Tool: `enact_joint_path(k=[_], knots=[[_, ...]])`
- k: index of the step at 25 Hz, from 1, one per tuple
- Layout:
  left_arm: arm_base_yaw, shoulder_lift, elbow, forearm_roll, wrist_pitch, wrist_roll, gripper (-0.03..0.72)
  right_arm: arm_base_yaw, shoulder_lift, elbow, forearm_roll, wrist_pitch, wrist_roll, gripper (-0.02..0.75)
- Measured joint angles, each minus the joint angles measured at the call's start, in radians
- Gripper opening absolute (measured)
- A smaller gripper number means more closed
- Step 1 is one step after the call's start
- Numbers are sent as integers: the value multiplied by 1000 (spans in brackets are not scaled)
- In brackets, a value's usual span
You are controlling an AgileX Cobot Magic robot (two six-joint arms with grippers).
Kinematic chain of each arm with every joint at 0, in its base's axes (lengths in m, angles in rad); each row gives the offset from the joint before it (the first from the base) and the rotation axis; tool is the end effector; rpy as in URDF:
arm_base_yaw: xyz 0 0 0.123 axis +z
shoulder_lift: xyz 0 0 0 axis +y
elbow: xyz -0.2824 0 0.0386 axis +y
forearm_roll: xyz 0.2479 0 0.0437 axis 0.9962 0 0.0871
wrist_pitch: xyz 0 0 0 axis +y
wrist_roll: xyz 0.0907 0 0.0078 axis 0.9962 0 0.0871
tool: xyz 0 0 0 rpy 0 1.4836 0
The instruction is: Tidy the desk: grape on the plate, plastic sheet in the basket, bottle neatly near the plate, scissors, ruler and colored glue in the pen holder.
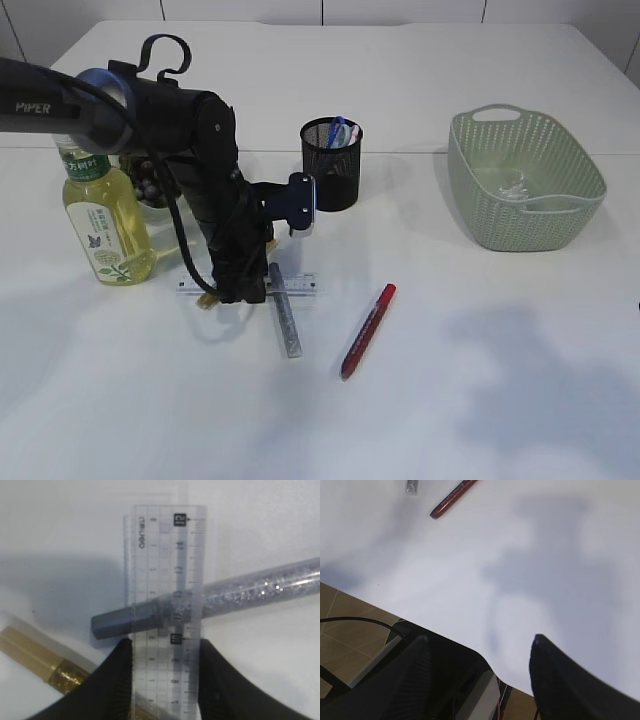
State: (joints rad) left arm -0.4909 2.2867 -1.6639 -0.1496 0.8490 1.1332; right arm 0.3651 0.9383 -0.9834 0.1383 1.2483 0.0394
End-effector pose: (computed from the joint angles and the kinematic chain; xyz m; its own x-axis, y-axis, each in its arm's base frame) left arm 0.3995 -0.2251 0.1128 -0.0241 0.9811 -0.1918 0.9932 0.0454 0.1076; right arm 0.1355 0.0645 0.3474 -0.8690 -0.2437 -0.4306 -0.3367 0.9290 0.1537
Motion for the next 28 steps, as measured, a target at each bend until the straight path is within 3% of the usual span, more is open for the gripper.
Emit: enact_joint_path(k=[23, 26, 28], knots=[[0, -33, -4, 0, 39, -187, 279, 0, 0, 0, 0, 0, 0, 489], [0, -46, -6, 0, 74, -251, 279, 0, 0, 0, 0, 0, 0, 489], [0, -48, -12, -4, 106, -355, 279, 0, 0, 0, 0, 0, 0, 489]])
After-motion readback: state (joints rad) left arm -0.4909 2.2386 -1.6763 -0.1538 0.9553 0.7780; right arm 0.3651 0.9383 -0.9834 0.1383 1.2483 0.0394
